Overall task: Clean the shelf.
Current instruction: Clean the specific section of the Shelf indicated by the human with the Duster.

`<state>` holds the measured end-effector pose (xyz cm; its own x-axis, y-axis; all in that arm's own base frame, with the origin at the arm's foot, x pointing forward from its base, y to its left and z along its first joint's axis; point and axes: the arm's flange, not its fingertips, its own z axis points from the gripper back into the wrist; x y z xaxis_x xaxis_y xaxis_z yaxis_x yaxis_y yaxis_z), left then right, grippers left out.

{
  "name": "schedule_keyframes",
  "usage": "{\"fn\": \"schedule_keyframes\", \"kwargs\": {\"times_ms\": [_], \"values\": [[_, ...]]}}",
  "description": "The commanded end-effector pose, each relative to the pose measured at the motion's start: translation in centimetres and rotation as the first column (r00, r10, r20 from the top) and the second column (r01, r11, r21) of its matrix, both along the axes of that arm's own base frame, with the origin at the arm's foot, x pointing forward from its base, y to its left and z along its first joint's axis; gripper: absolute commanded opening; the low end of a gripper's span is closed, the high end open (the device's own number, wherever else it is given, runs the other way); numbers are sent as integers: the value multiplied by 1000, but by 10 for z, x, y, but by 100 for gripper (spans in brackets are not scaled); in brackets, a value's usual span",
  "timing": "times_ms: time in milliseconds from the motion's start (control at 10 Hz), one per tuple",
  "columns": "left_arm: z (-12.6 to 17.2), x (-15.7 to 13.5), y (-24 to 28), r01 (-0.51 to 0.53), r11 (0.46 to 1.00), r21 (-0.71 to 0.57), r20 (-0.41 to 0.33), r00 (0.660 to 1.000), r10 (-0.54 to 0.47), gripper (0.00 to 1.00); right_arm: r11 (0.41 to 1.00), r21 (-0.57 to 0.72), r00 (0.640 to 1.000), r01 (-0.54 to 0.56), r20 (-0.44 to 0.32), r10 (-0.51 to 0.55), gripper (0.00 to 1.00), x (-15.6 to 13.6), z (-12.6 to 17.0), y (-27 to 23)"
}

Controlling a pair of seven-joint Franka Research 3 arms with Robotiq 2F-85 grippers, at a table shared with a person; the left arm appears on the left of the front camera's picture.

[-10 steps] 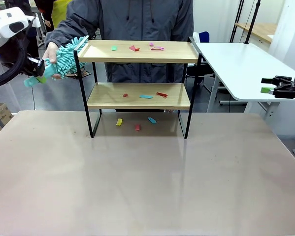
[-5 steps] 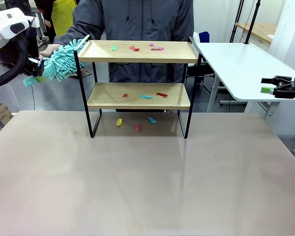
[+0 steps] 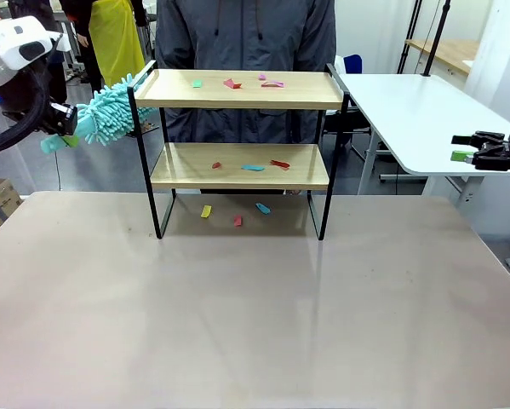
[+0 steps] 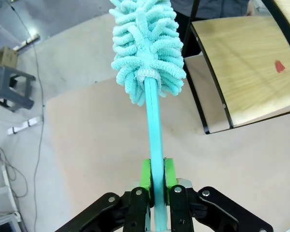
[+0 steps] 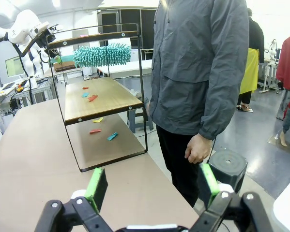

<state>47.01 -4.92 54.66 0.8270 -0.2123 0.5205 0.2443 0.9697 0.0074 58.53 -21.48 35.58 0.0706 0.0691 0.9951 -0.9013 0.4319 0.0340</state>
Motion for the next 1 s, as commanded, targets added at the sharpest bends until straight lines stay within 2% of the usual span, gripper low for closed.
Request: {"fn": "schedule_keyframes", "kwargs": {"times_ms": [0, 100, 200, 400, 500, 700, 800, 900], "values": [[0, 0, 0, 0, 1000, 0, 0, 1000, 0, 13, 1000, 0, 1000, -2, 4, 2, 100, 0, 2, 2], [12, -16, 9, -18, 995, 93, 31, 999, 16, 13, 1000, 0, 1000, -2, 4, 2, 100, 0, 2, 2], [33, -37, 23, -2, 980, 198, 18, 1000, -2, 13, 1000, 0, 1000, -2, 4, 2, 100, 0, 2, 2], [60, -76, 46, 137, 931, 339, -132, 986, -97, 13, 1000, 0, 1000, -2, 4, 2, 100, 0, 2, 2], [69, -98, 54, 239, 891, 386, -214, 963, -166, 13, 1000, 0, 1000, -2, 4, 2, 100, 0, 2, 2], [85, -141, 66, 448, 786, 426, -345, 884, -316, 13, 1000, 0, 1000, -2, 4, 2, 100, 0, 2, 2], [84, -159, 67, 560, 697, 448, -443, 816, -372, 13, 1000, 0, 1000, -2, 4, 2, 100, 0, 2, 2], [82, -174, 66, 659, 626, 418, -510, 740, -438, 13, 1000, 0, 1000, -2, 4, 2, 100, 0, 2, 2]]}}
